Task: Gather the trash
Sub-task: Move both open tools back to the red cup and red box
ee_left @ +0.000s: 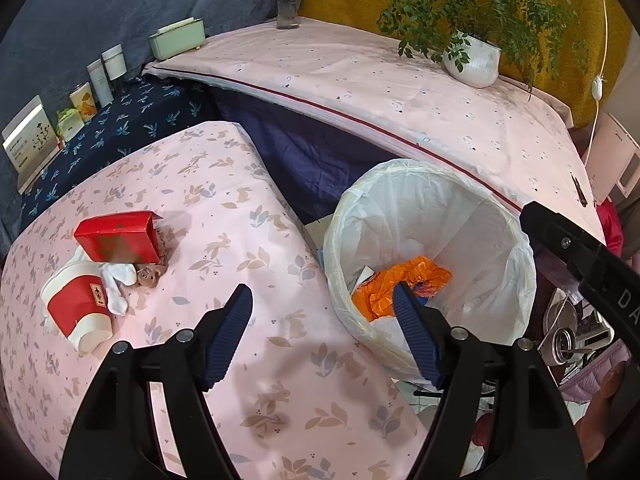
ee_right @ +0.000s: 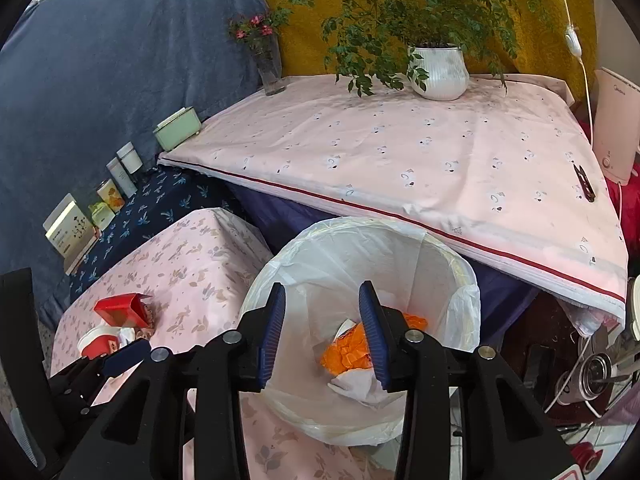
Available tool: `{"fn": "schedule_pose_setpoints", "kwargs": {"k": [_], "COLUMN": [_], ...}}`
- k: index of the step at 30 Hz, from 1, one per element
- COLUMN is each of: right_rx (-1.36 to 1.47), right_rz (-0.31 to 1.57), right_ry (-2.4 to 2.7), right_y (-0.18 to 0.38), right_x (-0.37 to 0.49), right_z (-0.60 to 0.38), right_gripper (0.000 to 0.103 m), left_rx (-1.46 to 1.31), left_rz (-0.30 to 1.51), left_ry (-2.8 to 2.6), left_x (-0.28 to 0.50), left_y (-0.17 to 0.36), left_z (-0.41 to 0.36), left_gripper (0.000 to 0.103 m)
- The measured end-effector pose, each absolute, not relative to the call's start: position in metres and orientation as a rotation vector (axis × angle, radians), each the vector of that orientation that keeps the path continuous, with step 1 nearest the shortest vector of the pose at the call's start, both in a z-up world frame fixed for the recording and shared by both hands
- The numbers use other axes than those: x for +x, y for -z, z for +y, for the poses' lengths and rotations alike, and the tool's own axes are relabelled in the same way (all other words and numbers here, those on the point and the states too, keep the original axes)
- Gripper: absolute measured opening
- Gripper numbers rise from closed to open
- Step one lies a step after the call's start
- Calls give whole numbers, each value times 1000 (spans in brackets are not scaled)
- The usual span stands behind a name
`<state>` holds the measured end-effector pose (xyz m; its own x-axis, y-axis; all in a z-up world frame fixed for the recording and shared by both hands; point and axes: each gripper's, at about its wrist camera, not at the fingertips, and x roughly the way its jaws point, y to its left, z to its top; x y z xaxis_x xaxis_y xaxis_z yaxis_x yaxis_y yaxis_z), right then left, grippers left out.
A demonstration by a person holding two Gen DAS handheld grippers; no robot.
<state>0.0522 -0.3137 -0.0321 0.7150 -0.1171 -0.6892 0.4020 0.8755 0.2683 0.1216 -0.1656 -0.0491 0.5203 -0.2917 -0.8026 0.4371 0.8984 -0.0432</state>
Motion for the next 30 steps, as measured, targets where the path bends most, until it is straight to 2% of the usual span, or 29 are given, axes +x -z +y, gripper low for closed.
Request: {"fn": "schedule_pose_setpoints", "kwargs": {"k": [7, 10, 16, 30], "right_rx": [417, 414, 392, 337], "right_rz": [724, 726, 727, 752], "right_ry": [292, 283, 261, 182], "right_y": [31, 29, 25, 22], "right_x": [53, 53, 57, 75], "right_z": [-306, -301, -284, -234], "right_gripper": [46, 47, 51, 53], "left_rx": [150, 136, 102, 23], "left_rz": [935, 935, 939, 941], "left_ry": [419, 399, 357, 261], "left_x": [122, 122, 125, 134], "left_y": [50, 50, 51, 51], "left_z": [-153, -145, -123, -64], "left_gripper": [69, 76, 81, 82]}}
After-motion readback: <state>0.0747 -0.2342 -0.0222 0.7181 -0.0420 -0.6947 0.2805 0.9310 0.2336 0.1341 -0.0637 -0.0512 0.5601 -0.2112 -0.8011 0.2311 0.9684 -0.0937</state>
